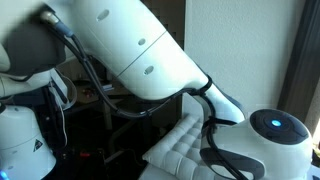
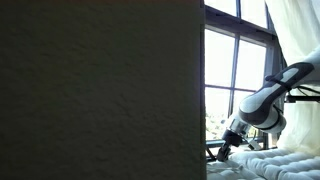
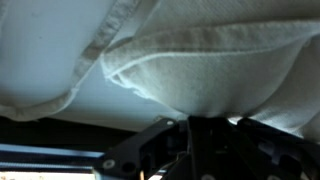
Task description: Open the slot in the window screen
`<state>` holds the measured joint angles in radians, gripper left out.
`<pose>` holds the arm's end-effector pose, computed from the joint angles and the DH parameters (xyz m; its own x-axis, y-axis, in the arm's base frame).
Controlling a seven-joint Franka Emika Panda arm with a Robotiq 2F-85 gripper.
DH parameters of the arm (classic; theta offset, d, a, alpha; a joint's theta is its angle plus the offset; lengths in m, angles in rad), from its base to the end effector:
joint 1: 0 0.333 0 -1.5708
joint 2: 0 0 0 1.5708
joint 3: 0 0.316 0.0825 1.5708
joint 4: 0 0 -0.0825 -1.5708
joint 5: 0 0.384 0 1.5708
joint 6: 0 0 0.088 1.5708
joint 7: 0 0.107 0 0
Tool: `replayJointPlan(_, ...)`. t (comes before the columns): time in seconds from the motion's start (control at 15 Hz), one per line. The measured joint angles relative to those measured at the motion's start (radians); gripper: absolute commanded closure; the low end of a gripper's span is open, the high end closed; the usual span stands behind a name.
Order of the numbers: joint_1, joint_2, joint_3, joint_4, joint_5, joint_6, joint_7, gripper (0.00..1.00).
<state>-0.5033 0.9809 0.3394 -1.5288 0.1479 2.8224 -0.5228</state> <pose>0.7052 -0.1721 0.1300 0.9080 -0.0097 0.4189 0.0700 -0.9822 -0.1745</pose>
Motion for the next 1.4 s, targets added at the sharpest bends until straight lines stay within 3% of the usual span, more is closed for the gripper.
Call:
replayJointPlan(0.47,0.028,0.000,-0.029,0.024,-0.007,-0.047,-0.005,1.00)
replayJointPlan(0.8,-0.024,-0.001,0.027,0.052,0.001,-0.179,-0.136,1.00)
replayJointPlan(1.0,-0.029,-0.003,0.027,0.048,0.008,-0.148,-0.176,1.00)
replayJointPlan(1.4,-0.047,-0.020,0.069,-0.017,0.029,0.048,-0.239,1.00)
